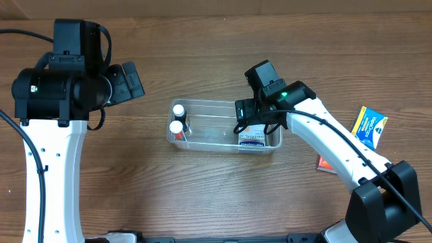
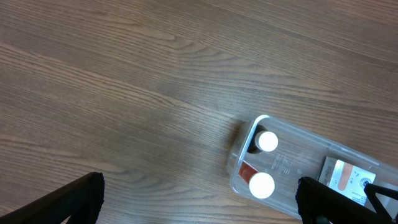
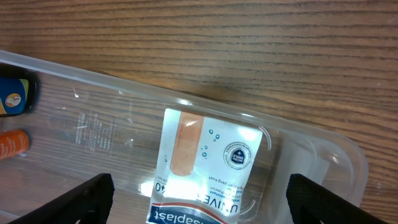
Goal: Pack container
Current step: 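Lower the Hansaplast box upright into the container's right end, release, then move the right gripper to the red Panadol box and grasp it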
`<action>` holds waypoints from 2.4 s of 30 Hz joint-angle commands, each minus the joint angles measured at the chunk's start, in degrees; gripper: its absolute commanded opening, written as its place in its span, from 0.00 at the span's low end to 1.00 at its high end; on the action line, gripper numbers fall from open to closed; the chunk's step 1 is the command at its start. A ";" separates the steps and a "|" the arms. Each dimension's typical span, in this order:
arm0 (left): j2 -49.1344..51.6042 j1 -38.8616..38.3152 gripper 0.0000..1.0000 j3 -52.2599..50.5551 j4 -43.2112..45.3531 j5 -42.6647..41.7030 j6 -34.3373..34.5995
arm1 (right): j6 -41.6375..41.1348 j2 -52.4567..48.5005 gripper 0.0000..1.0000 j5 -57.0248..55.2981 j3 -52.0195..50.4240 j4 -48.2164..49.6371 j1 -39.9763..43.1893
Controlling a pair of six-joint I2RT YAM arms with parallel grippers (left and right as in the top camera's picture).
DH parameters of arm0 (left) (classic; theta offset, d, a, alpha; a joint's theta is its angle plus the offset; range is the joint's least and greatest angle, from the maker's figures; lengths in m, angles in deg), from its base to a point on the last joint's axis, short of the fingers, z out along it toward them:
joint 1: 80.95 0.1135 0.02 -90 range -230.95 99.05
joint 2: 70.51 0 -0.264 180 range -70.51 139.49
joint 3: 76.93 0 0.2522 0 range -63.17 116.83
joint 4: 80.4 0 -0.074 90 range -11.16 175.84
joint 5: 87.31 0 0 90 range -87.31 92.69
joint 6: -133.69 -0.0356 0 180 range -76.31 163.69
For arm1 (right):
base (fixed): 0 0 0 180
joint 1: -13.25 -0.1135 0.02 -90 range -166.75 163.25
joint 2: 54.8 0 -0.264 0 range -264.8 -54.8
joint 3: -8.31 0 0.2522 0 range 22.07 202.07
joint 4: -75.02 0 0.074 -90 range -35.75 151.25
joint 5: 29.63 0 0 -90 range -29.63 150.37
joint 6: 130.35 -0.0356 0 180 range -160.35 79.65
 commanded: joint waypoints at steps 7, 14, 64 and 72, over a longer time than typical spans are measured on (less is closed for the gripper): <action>0.24 0.28 1.00 0.02 -0.13 0.52 -1.14 | 0.20 -3.26 0.95 -0.66 1.07 2.21 0.48; 0.24 0.28 1.00 0.02 -0.11 0.50 -1.14 | 0.24 -4.90 0.99 -4.72 1.09 5.57 0.48; 0.24 0.28 1.00 0.02 0.33 0.55 -1.40 | 3.48 7.10 1.00 -4.04 -19.65 -5.62 33.97; 0.24 0.28 1.00 0.02 0.28 0.52 -1.84 | 5.01 7.10 1.00 -3.80 -23.80 -0.66 33.97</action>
